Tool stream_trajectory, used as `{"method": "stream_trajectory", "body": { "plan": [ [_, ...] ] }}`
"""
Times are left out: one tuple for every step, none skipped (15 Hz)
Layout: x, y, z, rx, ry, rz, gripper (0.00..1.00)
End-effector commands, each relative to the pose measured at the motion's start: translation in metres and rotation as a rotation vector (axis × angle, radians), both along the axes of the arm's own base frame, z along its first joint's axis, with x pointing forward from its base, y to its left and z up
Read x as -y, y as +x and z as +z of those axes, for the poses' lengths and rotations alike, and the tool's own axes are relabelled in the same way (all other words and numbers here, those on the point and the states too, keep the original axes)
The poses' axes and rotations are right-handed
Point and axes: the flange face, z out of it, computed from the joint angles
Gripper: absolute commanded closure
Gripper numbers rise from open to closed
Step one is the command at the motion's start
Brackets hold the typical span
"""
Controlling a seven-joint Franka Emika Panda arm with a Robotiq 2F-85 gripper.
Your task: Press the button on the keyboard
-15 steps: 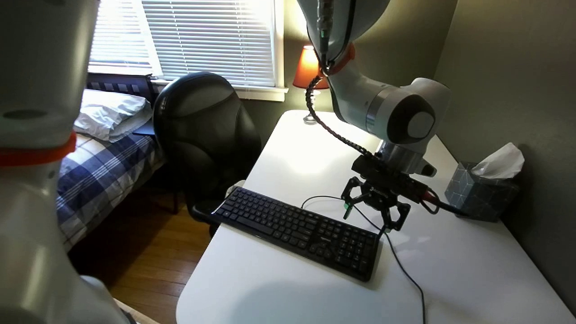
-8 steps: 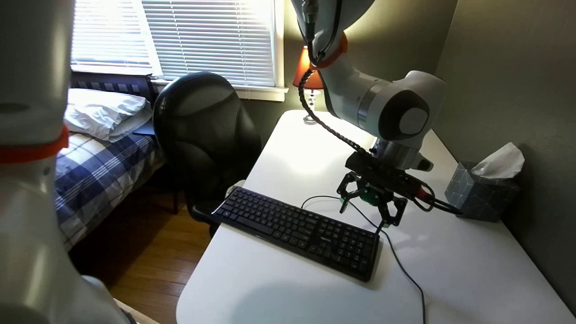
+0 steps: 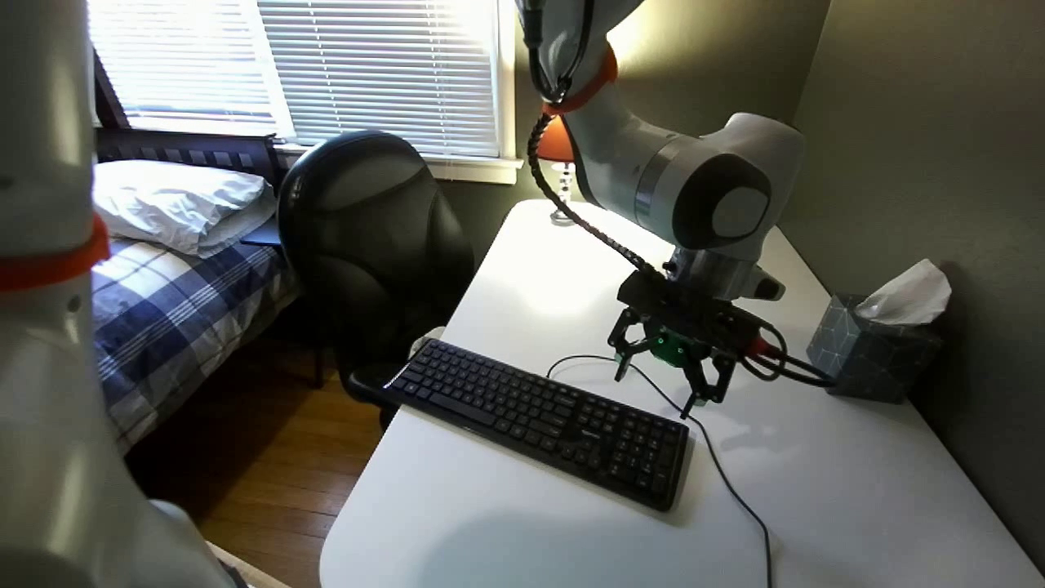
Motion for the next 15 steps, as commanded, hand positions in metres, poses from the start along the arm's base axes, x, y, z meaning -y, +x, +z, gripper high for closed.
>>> {"method": "stream_trajectory", "body": {
  "plan": [
    [-0.008,-0.013,0.009,0.038,-0.018,-0.01,0.0],
    [-0.009,-0.014,0.011,0.044,-0.023,-0.009,0.0],
    [-0.009,-0.016,0.012,0.051,-0.027,-0.012,0.0],
    [-0.01,-0.018,0.014,0.054,-0.032,-0.013,0.0],
    [-0.01,-0.019,0.016,0.056,-0.038,-0.017,0.0],
    [-0.01,-0.021,0.017,0.061,-0.042,-0.017,0.0],
    [-0.011,-0.023,0.019,0.064,-0.044,-0.02,0.0],
    [-0.01,-0.025,0.021,0.07,-0.048,-0.023,0.0],
    [-0.01,-0.027,0.024,0.076,-0.052,-0.028,0.0],
    [-0.01,-0.03,0.026,0.082,-0.054,-0.035,0.0],
    [-0.009,-0.032,0.029,0.086,-0.058,-0.039,0.0],
    [-0.008,-0.034,0.032,0.091,-0.062,-0.043,0.0],
    [-0.008,-0.036,0.035,0.098,-0.066,-0.048,0.0],
    [-0.007,-0.037,0.038,0.105,-0.072,-0.051,0.0],
    [-0.007,-0.039,0.04,0.114,-0.077,-0.055,0.0]
  ]
}}
